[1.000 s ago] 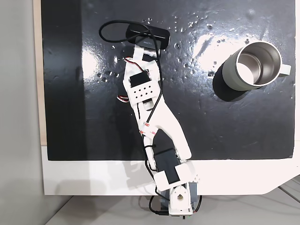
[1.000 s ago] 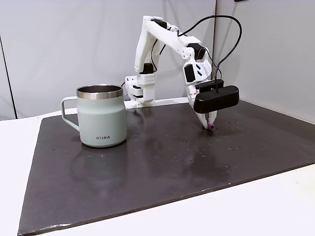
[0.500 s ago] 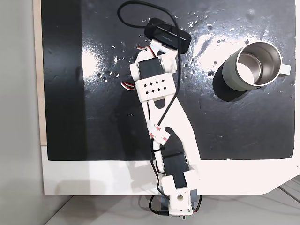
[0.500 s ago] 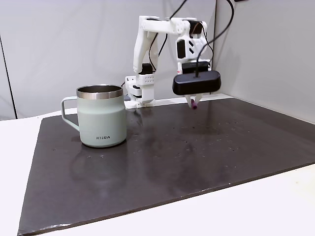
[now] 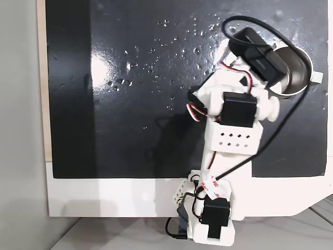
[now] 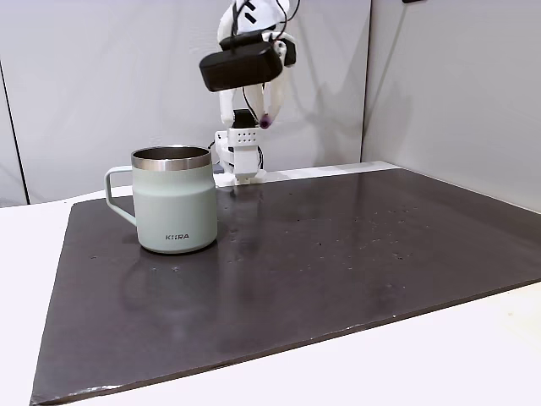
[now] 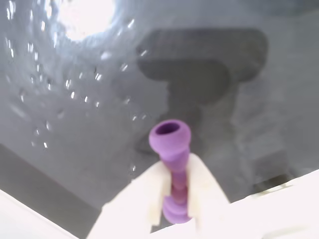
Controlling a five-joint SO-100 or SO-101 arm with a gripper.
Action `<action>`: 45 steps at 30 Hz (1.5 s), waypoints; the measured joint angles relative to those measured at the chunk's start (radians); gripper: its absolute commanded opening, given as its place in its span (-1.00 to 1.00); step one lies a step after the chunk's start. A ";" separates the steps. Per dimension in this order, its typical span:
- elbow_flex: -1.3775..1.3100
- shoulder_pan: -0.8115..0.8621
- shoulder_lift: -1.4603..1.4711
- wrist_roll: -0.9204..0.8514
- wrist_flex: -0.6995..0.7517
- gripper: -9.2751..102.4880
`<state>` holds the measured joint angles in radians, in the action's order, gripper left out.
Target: Grasp a pengrip and put it in the cup.
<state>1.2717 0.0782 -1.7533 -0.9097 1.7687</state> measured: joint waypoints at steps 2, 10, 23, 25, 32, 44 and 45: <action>-0.014 0.071 0.000 -0.029 0.002 -0.84; -0.094 0.265 0.000 -0.149 -0.091 -0.84; -0.135 0.407 0.035 -0.333 -0.290 -0.84; -0.137 0.426 0.060 -0.347 -0.319 -0.84; -0.129 0.440 0.132 -0.351 -0.357 -0.84; -0.100 0.442 0.156 -0.339 -0.408 -0.29; -0.092 0.442 0.156 -0.339 -0.408 -0.25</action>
<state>1.1796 0.5200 -1.5969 -1.2487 1.3606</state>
